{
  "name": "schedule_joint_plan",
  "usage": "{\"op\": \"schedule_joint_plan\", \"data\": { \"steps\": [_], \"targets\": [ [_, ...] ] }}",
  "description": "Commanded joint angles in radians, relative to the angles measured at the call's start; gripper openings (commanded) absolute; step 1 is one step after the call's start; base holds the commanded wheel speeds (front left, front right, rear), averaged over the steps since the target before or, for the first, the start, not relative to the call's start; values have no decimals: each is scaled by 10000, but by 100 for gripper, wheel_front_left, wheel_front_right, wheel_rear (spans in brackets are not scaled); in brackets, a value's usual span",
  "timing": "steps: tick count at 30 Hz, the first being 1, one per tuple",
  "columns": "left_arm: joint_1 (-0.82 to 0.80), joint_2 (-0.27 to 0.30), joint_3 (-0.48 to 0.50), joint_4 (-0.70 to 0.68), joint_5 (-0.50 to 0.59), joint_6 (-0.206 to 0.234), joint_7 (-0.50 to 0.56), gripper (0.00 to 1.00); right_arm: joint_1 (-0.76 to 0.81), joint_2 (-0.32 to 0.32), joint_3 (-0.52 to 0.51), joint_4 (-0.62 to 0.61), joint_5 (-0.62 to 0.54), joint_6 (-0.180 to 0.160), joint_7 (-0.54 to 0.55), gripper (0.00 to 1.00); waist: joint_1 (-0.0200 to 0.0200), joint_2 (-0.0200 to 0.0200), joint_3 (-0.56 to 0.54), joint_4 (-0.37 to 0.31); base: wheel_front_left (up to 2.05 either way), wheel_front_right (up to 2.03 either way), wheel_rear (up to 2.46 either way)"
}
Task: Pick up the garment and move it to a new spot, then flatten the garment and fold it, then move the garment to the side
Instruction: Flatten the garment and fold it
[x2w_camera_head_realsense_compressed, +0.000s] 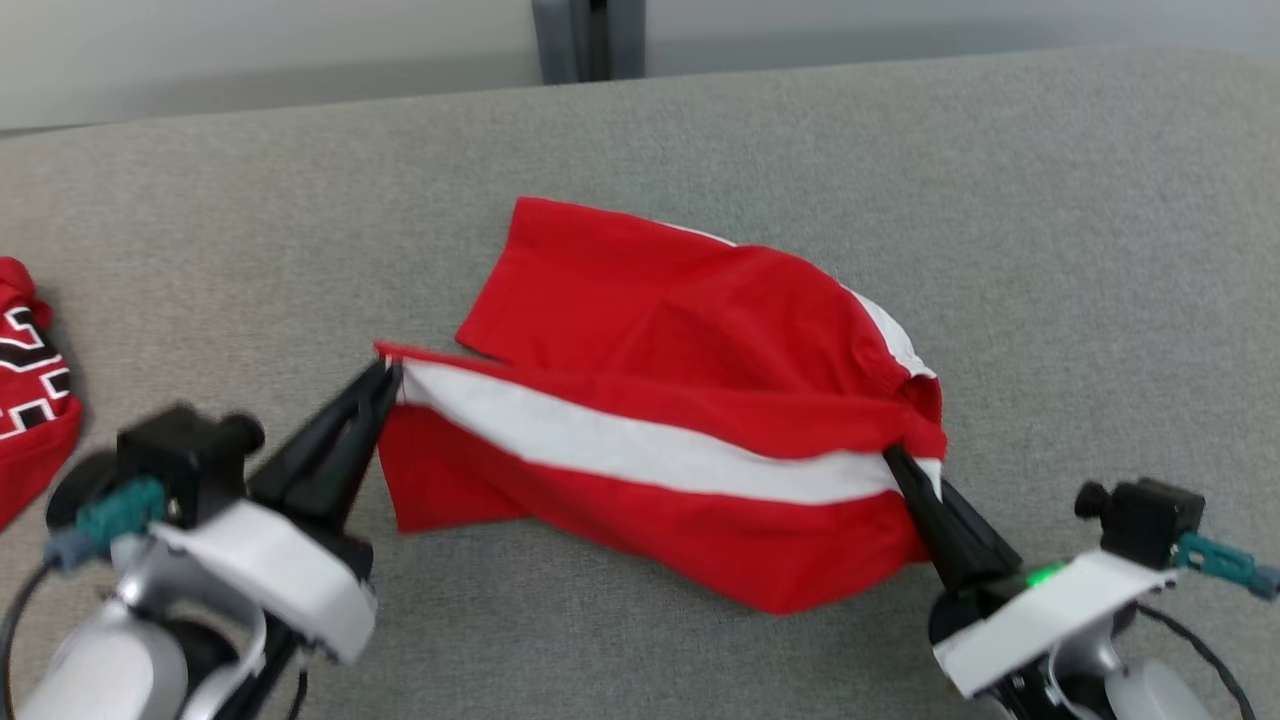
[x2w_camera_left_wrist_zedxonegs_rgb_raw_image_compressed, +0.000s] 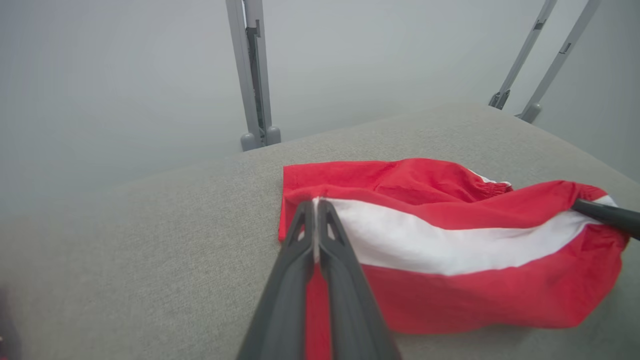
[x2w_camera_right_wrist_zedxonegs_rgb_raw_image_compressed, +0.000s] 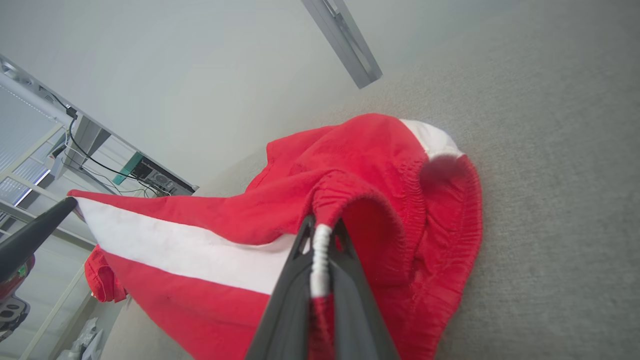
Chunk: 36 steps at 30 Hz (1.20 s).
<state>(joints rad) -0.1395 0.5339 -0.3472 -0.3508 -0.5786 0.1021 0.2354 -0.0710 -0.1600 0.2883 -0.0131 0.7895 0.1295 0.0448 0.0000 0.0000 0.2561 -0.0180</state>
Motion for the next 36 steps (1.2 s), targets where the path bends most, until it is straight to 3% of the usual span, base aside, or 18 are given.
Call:
{"op": "schedule_joint_plan", "data": {
  "steps": [1, 11, 22, 23, 24, 25, 26, 27, 36],
  "targets": [
    [-681, -32, -45, 371, 6, -254, 19, 0, -382, 81, -69, 200, -108, 22, -35, 0, 0, 0, 435, -315, 0, 0, 0],
    [-4739, -1145, -438, 4417, -202, -1514, -197, 0, -2812, 805, -185, 2030, -188, 23, -700, 0, 0, 0, 1471, -953, 0, 0, 0],
    [-6660, -1673, -711, 8122, -370, -2079, -715, 0, -4460, 1012, 744, 3856, 182, 22, -1473, 0, 0, 0, 1938, -1449, 0, 0, 0],
    [-6751, -1758, -678, 8402, -447, -2106, -842, 0, -4549, 1015, 804, 3975, 306, 22, -1615, 20, 0, 0, 1950, -1463, 0, 0, 0],
    [-6758, -1807, -711, 8662, -491, -2157, -911, 0, -4609, 1020, 903, 4068, 340, 22, -1706, 72, 0, 0, 1951, -1475, 0, 0, 0],
    [-6781, -1846, -757, 8861, -527, -2177, -1046, 27, -4623, 1032, 1006, 4129, 400, 22, -1777, 100, 0, 0, 1944, -1479, 0, 0, 0],
    [-6806, -1892, -756, 9029, -609, -2198, -1182, 36, -4616, 1022, 1036, 4155, 518, 22, -1863, 100, 0, 0, 1934, -1472, 0, 0, 0],
    [-6817, -1909, -800, 9180, -595, -2230, -1325, 100, -4576, 900, 1059, 4191, 540, 22, -1959, 100, 0, 0, 1918, -1439, 0, 0, 0],
    [-6234, -2035, -354, 9402, -470, -1815, -3529, 100, -3594, 220, 426, 3406, -222, 22, -2889, 100, 0, 0, 1691, -1172, 0, 0, 0]
  ]
}}
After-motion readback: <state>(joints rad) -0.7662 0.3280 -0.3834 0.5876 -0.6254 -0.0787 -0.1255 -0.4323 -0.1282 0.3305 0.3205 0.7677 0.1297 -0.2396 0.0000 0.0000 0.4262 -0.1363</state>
